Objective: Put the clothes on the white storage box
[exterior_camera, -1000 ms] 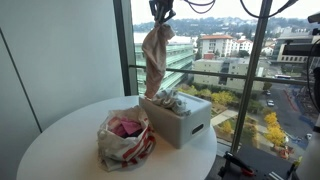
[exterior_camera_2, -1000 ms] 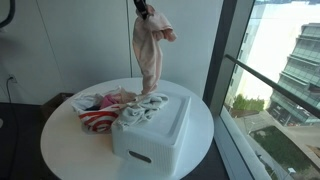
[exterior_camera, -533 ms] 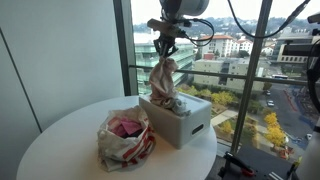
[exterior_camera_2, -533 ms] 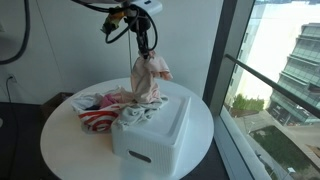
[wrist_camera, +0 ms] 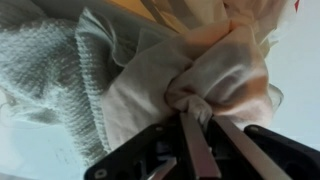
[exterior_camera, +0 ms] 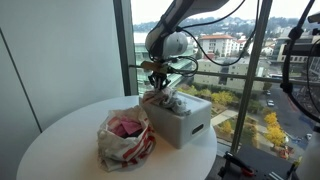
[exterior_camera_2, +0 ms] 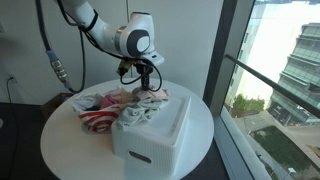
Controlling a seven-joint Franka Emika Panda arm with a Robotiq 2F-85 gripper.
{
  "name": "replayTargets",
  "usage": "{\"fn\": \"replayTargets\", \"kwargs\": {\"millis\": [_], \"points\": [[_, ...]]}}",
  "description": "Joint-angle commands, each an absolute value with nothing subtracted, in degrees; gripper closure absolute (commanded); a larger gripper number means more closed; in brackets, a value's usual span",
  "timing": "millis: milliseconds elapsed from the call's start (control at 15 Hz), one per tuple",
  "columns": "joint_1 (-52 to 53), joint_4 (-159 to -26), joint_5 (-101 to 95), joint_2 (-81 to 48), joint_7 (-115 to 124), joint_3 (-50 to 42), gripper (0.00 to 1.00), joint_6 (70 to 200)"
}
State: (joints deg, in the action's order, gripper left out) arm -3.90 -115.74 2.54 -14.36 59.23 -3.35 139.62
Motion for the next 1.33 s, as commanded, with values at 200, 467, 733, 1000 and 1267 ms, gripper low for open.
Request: {"fn": "replayTargets", "kwargs": {"millis": [200, 467, 733, 1000, 1267], "points": [[1.15, -120.23, -15.43, 0.44, 69.46, -7.21, 0.31, 141.66], [1.39, -119.32, -20.48, 6.12, 66.62, -1.48, 0.01, 140.76], [4.34, -118.03, -11.09, 1.82, 57.57, 3.79, 0.00, 142.16], [6.08, -117.18, -0.30, -5.40, 44.74, 5.85, 0.00, 140.53], [5.85, -116.86, 5.39, -13.41, 37.23, 5.36, 0.00, 137.22]]}}
